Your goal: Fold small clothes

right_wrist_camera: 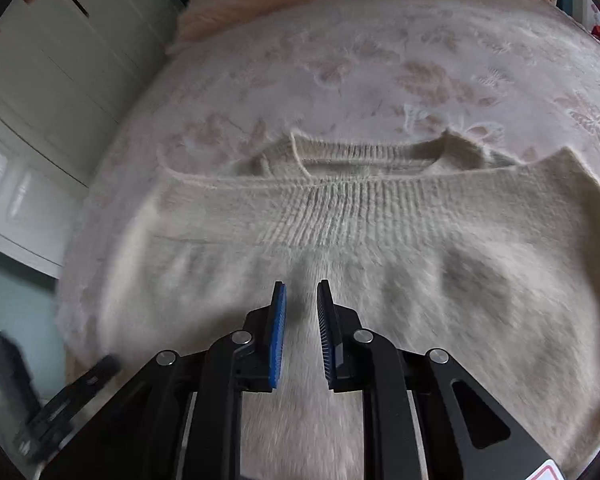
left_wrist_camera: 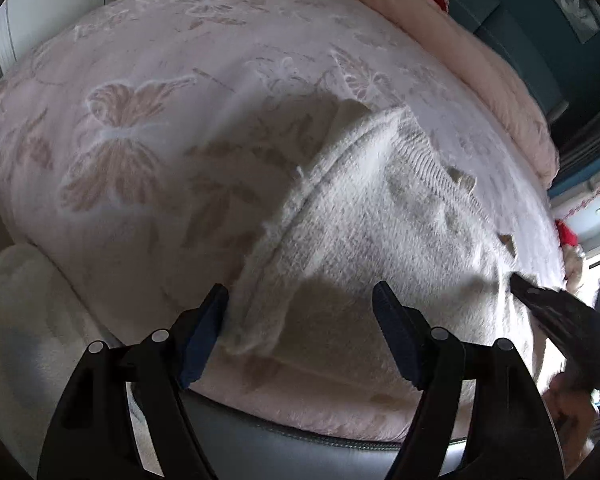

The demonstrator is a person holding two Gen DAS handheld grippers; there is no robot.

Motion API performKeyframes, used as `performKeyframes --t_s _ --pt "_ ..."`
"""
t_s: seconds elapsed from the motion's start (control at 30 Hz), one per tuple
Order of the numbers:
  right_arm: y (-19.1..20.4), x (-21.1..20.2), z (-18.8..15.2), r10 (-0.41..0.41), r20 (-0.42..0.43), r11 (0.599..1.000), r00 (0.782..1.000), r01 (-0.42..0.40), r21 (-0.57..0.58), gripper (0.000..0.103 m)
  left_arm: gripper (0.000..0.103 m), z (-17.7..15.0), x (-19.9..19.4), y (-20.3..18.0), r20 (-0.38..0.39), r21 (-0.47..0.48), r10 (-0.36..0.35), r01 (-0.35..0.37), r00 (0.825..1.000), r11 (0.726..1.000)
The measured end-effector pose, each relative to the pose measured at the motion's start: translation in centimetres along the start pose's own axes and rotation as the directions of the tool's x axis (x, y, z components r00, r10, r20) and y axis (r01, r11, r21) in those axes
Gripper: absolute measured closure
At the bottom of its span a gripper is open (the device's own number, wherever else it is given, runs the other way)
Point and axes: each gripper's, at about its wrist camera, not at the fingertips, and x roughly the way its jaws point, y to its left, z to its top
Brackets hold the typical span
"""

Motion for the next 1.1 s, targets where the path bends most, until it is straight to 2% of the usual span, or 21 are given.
performKeyframes --t_s 0.07,0.13,0.2,0.3,0.43,0.47,0.5,0.57,0.6,0.67,0.77,0.83,0.9,0.93,0.97,1.0,1.1 --pt "-0.6 2.6 0.0 -0.018 -0.073 0.999 0.997 0.02 0.025 0.089 0.021 -0.1 0.0 0.5 -0.009 -0.041 -0.019 0.019 1.0 0.999" --pt "-0.4 2.9 -0.1 -0.039 -0.052 0.999 0.998 0.04 0.008 0.089 0.021 -0.1 0.0 1.8 -0.02 -0.129 -0.059 0.056 0.998 0.99" --pt "-0.1 2.8 -0.1 -0.056 -0.058 0.998 0.997 0.056 0.004 0.089 0.021 -0.1 -0.5 2.7 0.003 -0.179 -0.087 0.086 0.996 0.98" --pt "0.4 3.2 0.0 -0.069 -0.068 0.998 0.995 0.068 -0.015 0.089 0.021 -0.3 0.3 3.0 -0.009 -0.163 -0.061 0.059 0.998 0.985" --pt "0.5 3.8 0.5 -0.066 -0.072 0.998 0.995 0.066 -0.001 0.089 0.018 -0.6 1.0 1.9 0.019 -0.117 -0.002 0.004 1.0 0.993" --pt "0.5 3.8 0.4 -0.068 -0.07 0.998 0.995 0.068 -0.003 0.089 0.023 -0.6 1.1 1.6 0.03 -0.102 0.015 -0.012 0.999 0.995" --pt "0.5 3.7 0.3 -0.069 -0.068 0.998 0.995 0.069 -0.004 0.089 0.046 -0.5 1.0 0.9 0.044 -0.071 0.013 -0.01 0.999 0.997" --pt "0.5 3.6 0.2 -0.066 -0.061 0.998 0.996 0.066 -0.005 0.089 0.073 -0.1 0.7 0.2 0.02 -0.035 -0.051 0.051 0.999 0.998" --pt "0.4 3.4 0.0 -0.061 -0.056 0.998 0.997 0.061 -0.004 0.089 0.078 0.2 0.4 0.0 0.018 -0.037 -0.051 0.051 0.999 0.998" --pt "0.1 3.1 -0.2 -0.044 -0.046 0.999 0.998 0.045 0.005 0.089 0.08 0.9 -1.1 -1.0 0.046 -0.027 -0.106 0.108 0.993 0.994" --pt "-0.4 3.0 -0.3 -0.009 -0.03 1.0 1.0 0.01 0.022 0.089 0.082 1.7 -4.5 -4.3 0.099 0.067 -0.181 0.175 0.978 0.982" --pt "-1.3 2.6 -0.4 0.047 -0.007 0.998 0.999 -0.046 0.048 0.089 0.083 1.8 -7.0 -8.2 0.117 0.172 -0.245 0.224 0.962 0.959" --pt "-2.4 1.5 -0.5 0.12 0.009 0.988 0.993 -0.12 0.099 0.086 0.083 1.1 -8.6 -12.2 0.102 0.266 -0.3 0.265 0.948 0.927" --pt "-3.9 0.0 -0.8 0.193 0.036 0.967 0.981 -0.196 0.161 0.079 0.083 0.4 -9.1 -14.8 0.078 0.324 -0.33 0.289 0.941 0.901" --pt "-5.0 -1.1 -1.1 0.224 0.063 0.954 0.973 -0.232 0.189 0.074 0.083 -0.5 -9.4 -16.8 0.062 0.372 -0.344 0.299 0.937 0.879" --pt "-6.0 -2.3 -1.4 0.239 0.09 0.946 0.967 -0.253 0.202 0.072 0.083 -1.9 -9.3 -19.5 0.031 0.433 -0.356 0.308 0.934 0.847" --pt "-11.1 -7.0 -3.5 0.218 0.176 0.935 0.96 -0.257 0.244 0.06 0.081 -5.9 -6.6 -24.4 -0.072 0.533 -0.328 0.315 0.942 0.785"
